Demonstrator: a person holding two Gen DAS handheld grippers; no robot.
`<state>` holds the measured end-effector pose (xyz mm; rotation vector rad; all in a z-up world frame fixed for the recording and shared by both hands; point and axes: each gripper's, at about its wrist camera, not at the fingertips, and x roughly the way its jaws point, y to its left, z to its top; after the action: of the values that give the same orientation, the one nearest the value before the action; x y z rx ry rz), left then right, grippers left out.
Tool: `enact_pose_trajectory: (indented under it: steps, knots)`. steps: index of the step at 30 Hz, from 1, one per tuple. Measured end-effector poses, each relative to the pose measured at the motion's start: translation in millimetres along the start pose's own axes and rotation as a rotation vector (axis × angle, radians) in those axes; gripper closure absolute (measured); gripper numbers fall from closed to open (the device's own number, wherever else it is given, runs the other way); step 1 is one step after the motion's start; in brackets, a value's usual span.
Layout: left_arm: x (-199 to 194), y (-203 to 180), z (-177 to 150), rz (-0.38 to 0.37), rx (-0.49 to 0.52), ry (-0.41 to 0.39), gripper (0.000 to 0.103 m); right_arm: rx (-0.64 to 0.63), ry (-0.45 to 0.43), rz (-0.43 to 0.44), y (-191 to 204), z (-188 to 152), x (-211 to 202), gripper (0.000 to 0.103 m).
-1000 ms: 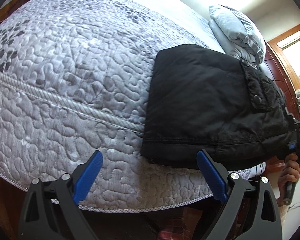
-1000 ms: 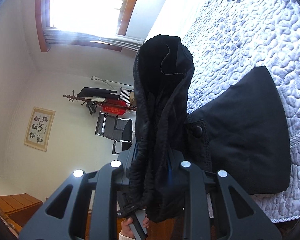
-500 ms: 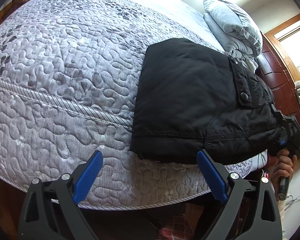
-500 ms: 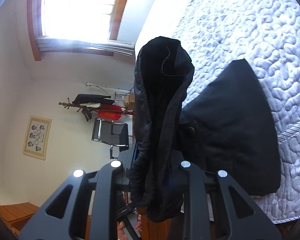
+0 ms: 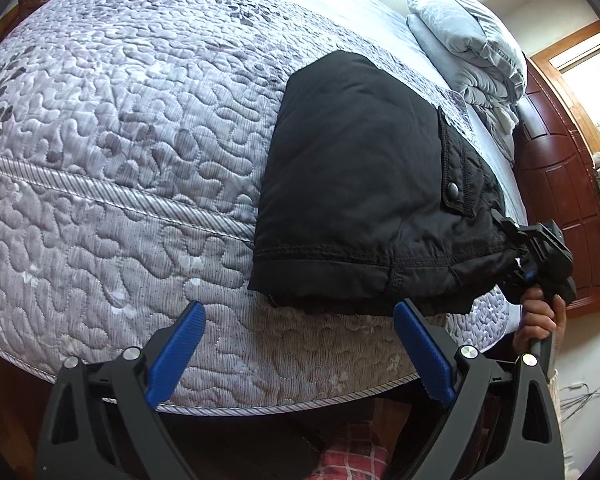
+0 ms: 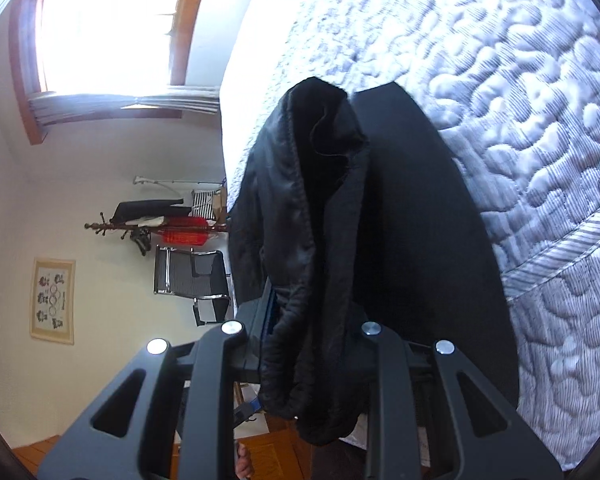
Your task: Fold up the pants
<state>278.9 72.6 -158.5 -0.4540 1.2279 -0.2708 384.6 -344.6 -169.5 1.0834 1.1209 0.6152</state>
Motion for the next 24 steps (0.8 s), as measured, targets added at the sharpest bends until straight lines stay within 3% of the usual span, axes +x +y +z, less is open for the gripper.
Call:
enact_pose_trajectory:
  steps: [5, 7, 9, 12, 19, 22, 24]
  knots:
    - [4, -1, -2, 0.005, 0.003, 0.013, 0.007, 0.004, 0.017, -0.024, -16, 4, 6, 0.076]
    - [6, -2, -3, 0.0, 0.003, 0.018, 0.007, -0.009, 0.022, -0.023, -16, 3, 4, 0.068]
    - [7, -4, -5, 0.003, 0.008, 0.023, 0.007, -0.028, 0.027, -0.007, -18, 2, 0, 0.051]
    - [8, -5, -6, 0.004, 0.018, 0.03, 0.007, -0.06, 0.03, -0.016, -22, 0, -11, 0.039]
    - [11, -11, -7, -0.006, 0.024, 0.036, 0.007, -0.052, 0.043, 0.001, -44, -21, -33, 0.038]
    - [14, -15, -7, -0.006, 0.031, 0.044, 0.007, -0.041, 0.042, -0.001, -51, -27, -35, 0.045]
    - [15, -18, -8, -0.009, 0.036, 0.047, 0.007, -0.038, 0.043, -0.02, -54, -29, -35, 0.058]
